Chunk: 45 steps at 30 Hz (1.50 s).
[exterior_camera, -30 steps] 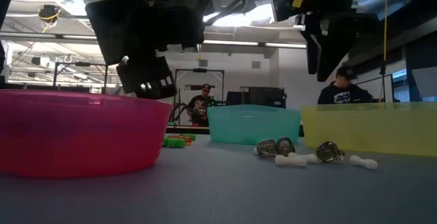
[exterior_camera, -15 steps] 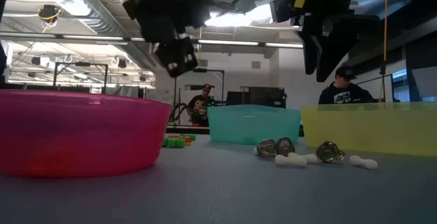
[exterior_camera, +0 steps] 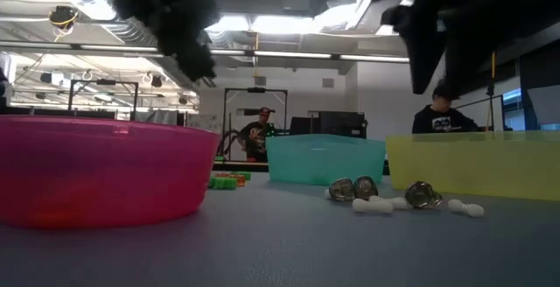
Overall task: Sort Halloween decoration
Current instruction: Put the black skull toy into the light yellow bin
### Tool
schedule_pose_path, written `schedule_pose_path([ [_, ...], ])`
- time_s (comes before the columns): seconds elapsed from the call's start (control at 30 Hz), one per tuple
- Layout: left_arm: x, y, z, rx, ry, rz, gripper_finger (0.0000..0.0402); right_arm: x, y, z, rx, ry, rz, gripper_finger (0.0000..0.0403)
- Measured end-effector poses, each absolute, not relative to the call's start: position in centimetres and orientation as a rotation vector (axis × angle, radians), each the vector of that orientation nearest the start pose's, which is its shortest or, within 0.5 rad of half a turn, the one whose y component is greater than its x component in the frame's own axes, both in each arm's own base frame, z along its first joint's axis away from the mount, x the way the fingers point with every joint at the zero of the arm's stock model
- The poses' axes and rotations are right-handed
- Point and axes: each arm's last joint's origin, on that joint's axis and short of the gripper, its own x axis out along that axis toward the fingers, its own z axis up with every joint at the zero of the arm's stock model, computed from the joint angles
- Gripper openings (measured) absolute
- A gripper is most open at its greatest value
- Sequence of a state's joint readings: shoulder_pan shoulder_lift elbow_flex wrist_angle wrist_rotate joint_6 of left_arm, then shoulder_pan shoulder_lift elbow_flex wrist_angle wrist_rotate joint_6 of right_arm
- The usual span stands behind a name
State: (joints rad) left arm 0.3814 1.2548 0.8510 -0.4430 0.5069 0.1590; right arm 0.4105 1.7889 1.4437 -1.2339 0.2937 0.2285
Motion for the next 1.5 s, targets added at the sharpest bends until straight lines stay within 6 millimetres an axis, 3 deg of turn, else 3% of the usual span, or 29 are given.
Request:
schedule_pose_path([
  [0.2,19.9,7.0,22.3,-0.231,0.692,-0.119,0.0157,30.4,14.9,24.0,-0.361,1.323,-0.067,0.0227],
  [0.37,18.7,6.0,22.0,-0.218,0.640,-0.124,0.0157,31.1,15.6,24.2,-0.282,1.231,-0.072,0.0227],
  [0.67,18.8,4.9,22.6,-0.182,0.606,-0.133,0.0157,31.7,16.2,20.9,-0.102,1.145,0.007,0.0227],
  [1.13,19.1,3.8,22.5,-0.158,0.618,-0.160,0.0157,30.9,15.8,17.4,-0.052,1.107,0.017,0.0227],
  [1.5,19.3,3.6,22.8,-0.144,0.588,-0.171,0.0157,30.5,15.5,15.9,-0.043,1.088,0.022,0.0227],
])
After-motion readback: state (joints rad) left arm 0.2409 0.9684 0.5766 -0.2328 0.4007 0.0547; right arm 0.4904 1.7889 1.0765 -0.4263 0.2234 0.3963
